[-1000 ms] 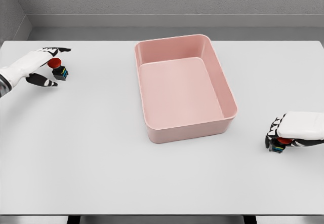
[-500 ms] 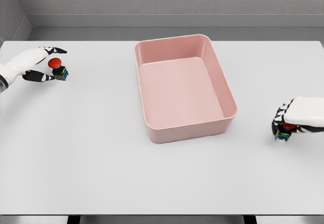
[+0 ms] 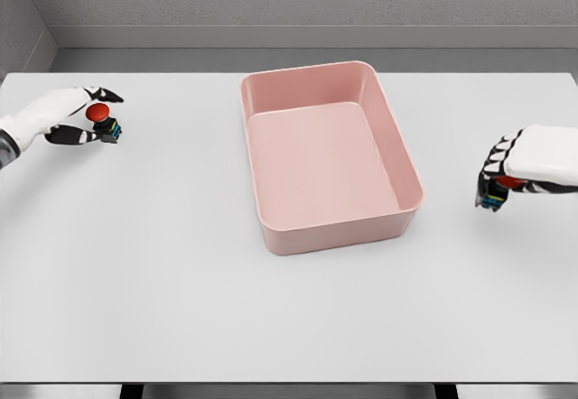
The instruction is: Put the industrial switch in the basket with both arms
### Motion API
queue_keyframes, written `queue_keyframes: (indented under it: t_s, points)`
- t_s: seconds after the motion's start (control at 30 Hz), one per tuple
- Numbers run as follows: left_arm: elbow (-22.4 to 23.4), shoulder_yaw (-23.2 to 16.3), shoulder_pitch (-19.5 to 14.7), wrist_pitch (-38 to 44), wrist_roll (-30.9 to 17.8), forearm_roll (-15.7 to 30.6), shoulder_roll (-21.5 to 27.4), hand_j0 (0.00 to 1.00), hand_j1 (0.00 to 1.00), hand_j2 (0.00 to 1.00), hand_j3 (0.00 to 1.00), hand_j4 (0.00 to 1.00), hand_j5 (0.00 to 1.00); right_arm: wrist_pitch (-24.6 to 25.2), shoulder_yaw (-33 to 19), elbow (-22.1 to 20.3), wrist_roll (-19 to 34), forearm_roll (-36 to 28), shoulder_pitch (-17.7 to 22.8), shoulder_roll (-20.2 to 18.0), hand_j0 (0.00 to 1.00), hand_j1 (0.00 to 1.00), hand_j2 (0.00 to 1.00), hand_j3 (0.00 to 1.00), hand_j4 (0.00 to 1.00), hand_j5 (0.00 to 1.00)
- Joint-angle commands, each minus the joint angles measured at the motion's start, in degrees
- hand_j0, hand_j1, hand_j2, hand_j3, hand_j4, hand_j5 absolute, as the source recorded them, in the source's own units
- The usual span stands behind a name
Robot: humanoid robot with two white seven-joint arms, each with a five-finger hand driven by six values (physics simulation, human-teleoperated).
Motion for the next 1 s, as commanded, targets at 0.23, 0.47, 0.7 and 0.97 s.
queue_keyframes:
  t_s: [0.23,0.47,0.7,0.97]
  points:
    - [-0.34,0.14,0.09,0.06,-1.58,0.54,-0.12,0.55,0.55,0.55,0.55,0.55,0.55,0.1,-1.02,-0.06,0.16,-0.34,-2.2,3.53,0.54,0.54,0.54,0.54,0.54,0.54]
    - [-0.6,0.14,0.09,0.06,-1.58,0.72,-0.12,0.52,0.52,0.52,0.52,0.52,0.52,0.1,-1.11,0.12,0.69,0.1,-4.13,7.93,0.54,0.54,0.54,0.54,0.54,0.54]
    - [-0.69,0.14,-0.09,0.06,-1.58,0.89,-0.12,0.5,0.5,0.5,0.5,0.5,0.5,0.1,-1.02,0.38,0.69,0.63,-6.15,11.8,0.54,0.54,0.54,0.54,0.54,0.54]
    - [-1.57,0.23,-0.44,0.06,-1.58,1.16,0.06,0.5,0.5,0.5,0.5,0.5,0.5,0.1,-0.93,1.0,0.78,0.63,-8.17,16.28,0.54,0.54,0.54,0.54,0.54,0.54]
